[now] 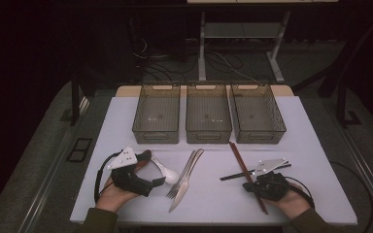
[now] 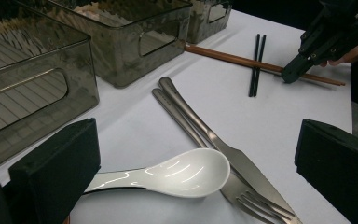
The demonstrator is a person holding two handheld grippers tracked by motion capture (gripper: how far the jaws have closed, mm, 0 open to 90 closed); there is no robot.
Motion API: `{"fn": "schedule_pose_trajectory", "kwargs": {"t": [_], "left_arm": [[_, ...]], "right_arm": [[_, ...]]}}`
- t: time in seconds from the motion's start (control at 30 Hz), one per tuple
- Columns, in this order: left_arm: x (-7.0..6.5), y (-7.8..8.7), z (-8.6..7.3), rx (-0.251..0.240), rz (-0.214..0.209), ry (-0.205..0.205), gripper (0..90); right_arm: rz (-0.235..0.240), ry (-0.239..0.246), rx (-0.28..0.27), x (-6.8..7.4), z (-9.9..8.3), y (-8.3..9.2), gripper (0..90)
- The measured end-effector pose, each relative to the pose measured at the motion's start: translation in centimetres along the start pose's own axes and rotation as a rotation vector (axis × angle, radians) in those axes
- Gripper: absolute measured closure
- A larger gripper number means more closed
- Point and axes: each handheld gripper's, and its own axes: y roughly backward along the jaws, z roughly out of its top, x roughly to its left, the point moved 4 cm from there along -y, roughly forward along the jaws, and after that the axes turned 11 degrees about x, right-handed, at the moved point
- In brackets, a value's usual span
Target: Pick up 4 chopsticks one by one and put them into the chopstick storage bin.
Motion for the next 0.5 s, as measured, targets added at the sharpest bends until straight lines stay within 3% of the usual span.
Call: {"fn": "schedule_pose_trajectory", "kwargs": {"t": [0.5], "left_arm": [[-0.1, -0.1, 0.0, 0.004, -0.002, -0.006, 0.0]], "right_arm": [[-0.045, -0.047, 0.003, -1.5, -1.3, 1.0, 89.7]]}}
